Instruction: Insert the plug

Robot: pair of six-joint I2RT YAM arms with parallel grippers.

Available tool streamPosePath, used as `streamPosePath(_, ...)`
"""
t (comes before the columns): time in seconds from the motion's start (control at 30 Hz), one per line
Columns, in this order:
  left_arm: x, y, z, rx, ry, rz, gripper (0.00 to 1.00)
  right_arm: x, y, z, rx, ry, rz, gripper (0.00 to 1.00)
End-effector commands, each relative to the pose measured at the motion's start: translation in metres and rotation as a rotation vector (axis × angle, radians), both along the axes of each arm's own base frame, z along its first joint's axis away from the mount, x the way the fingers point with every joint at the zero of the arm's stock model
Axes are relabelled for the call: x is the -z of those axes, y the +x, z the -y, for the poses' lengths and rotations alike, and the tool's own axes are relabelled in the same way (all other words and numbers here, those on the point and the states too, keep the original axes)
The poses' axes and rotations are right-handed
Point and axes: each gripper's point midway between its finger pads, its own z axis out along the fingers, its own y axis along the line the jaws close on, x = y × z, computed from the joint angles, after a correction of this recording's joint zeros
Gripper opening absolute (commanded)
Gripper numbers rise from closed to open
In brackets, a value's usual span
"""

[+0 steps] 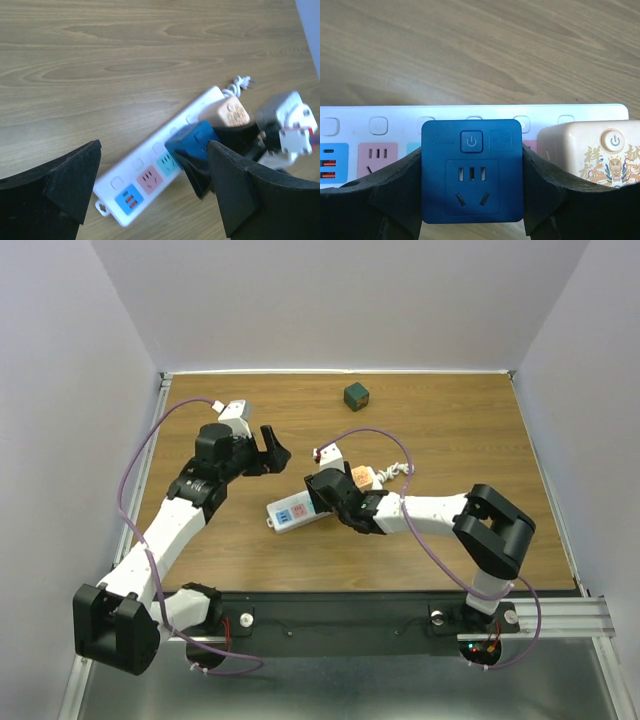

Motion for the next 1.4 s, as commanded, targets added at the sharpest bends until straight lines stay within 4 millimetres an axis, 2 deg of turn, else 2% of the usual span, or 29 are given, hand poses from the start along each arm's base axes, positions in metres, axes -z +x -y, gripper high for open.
streamPosePath(0.0, -0.043, 0.032, -0.015, -0.136, 0.002, 0.097, 0.97, 0.001, -0.029, 0.006, -0.148, -0.083, -0.094, 0.45)
streamPosePath(0.03, -0.048, 0.042, -0.018, -0.171, 0.008, 0.105, 0.97, -0.016, -0.028, 0.004, -0.154, -0.055, -0.067, 0.53)
streamPosePath(0.1, -0.054, 0.053, -0.018, -0.195, 0.007, 0.109, 0.97, -0.036, -0.028, 0.003, -0.164, -0.021, -0.035, 0.61)
streamPosePath(0.13, -0.046, 0.061, -0.016, -0.201, 0.018, 0.089, 0.97, -0.045, -0.027, 0.002, -0.167, -0.007, -0.02, 0.66)
streamPosePath(0.17, -0.06, 0.069, -0.014, -0.202, 0.007, 0.11, 0.97, -0.063, -0.028, 0.002, -0.179, 0.018, 0.008, 0.68)
streamPosePath(0.2, -0.052, 0.078, -0.008, -0.196, 0.019, 0.091, 0.97, -0.071, -0.028, 0.002, -0.187, 0.034, 0.02, 0.76)
streamPosePath(0.23, -0.065, 0.087, -0.005, -0.196, 0.009, 0.118, 0.97, -0.084, -0.029, 0.002, -0.198, 0.046, 0.044, 0.81)
streamPosePath(0.3, -0.07, 0.098, 0.003, -0.179, 0.016, 0.127, 0.97, -0.094, -0.027, 0.006, -0.195, 0.052, 0.068, 0.88)
streamPosePath(0.33, -0.064, 0.11, 0.01, -0.162, 0.028, 0.126, 0.97, -0.099, -0.026, 0.008, -0.195, 0.053, 0.079, 0.91)
streamPosePath(0.37, -0.077, 0.119, 0.015, -0.156, 0.023, 0.155, 0.97, -0.104, -0.026, 0.01, -0.194, 0.06, 0.09, 0.91)
streamPosePath(0.4, -0.079, 0.125, 0.02, -0.15, 0.026, 0.16, 0.97, -0.105, -0.024, 0.013, -0.187, 0.056, 0.097, 0.91)
streamPosePath(0.43, -0.066, 0.134, 0.029, -0.135, 0.039, 0.138, 0.97, -0.105, -0.021, 0.017, -0.179, 0.05, 0.098, 0.91)
streamPosePath(0.47, -0.078, 0.141, 0.036, -0.12, 0.033, 0.161, 0.97, -0.104, -0.02, 0.019, -0.177, 0.045, 0.099, 0.91)
streamPosePath(0.57, -0.077, 0.16, 0.062, -0.065, 0.061, 0.18, 0.97, -0.101, -0.009, 0.035, -0.101, 0.042, 0.103, 0.91)
streamPosePath(0.6, -0.062, 0.17, 0.072, -0.043, 0.092, 0.166, 0.98, -0.105, 0.001, 0.049, -0.046, 0.052, 0.11, 0.92)
streamPosePath(0.63, -0.079, 0.174, 0.093, -0.006, 0.096, 0.212, 0.98, -0.106, 0.007, 0.057, -0.004, 0.078, 0.102, 0.92)
streamPosePath(0.7, -0.081, 0.184, 0.114, 0.055, 0.149, 0.256, 0.98, -0.109, 0.022, 0.077, 0.059, 0.13, 0.091, 0.93)
streamPosePath(0.73, -0.052, 0.193, 0.127, 0.089, 0.188, 0.207, 0.98, -0.113, 0.036, 0.096, 0.1, 0.18, 0.087, 0.93)
streamPosePath(0.77, -0.077, 0.202, 0.141, 0.106, 0.171, 0.261, 0.98, -0.117, 0.043, 0.106, 0.137, 0.227, 0.084, 0.94)
streamPosePath(0.8, -0.076, 0.209, 0.149, 0.115, 0.17, 0.259, 0.98, -0.122, 0.05, 0.114, 0.16, 0.262, 0.095, 0.94)
streamPosePath(0.83, -0.071, 0.223, 0.16, 0.13, 0.172, 0.248, 0.98, -0.127, 0.06, 0.133, 0.211, 0.308, 0.094, 0.95)
streamPosePath(0.9, -0.061, 0.236, 0.17, 0.13, 0.178, 0.223, 0.98, -0.132, 0.069, 0.15, 0.261, 0.344, 0.095, 0.97)
streamPosePath(0.93, -0.021, 0.245, 0.174, 0.12, 0.203, 0.135, 0.98, -0.133, 0.077, 0.168, 0.314, 0.357, 0.102, 0.97)
streamPosePath(0.97, -0.018, 0.251, 0.176, 0.107, 0.199, 0.127, 0.99, -0.133, 0.079, 0.176, 0.345, 0.382, 0.098, 0.98)
streamPosePath(1.0, -0.029, 0.256, 0.182, 0.102, 0.176, 0.147, 0.99, -0.141, 0.084, 0.178, 0.348, 0.418, 0.121, 0.98)
streamPosePath(1.03, -0.009, 0.26, 0.185, 0.087, 0.168, 0.106, 0.99, -0.143, 0.09, 0.193, 0.397, 0.447, 0.124, 0.99)
streamPosePath(1.1, 0.006, 0.262, 0.191, 0.085, 0.157, 0.087, 0.99, -0.143, 0.096, 0.212, 0.432, 0.49, 0.127, 0.99)
streamPosePath(1.17, 0.025, 0.261, 0.192, 0.071, 0.168, 0.06, 0.99, -0.145, 0.099, 0.221, 0.445, 0.536, 0.128, 1.0)
streamPosePath(1.37, 0.043, 0.265, 0.199, 0.05, 0.157, 0.057, 0.99, -0.136, 0.11, 0.235, 0.446, 0.582, 0.122, 1.0)
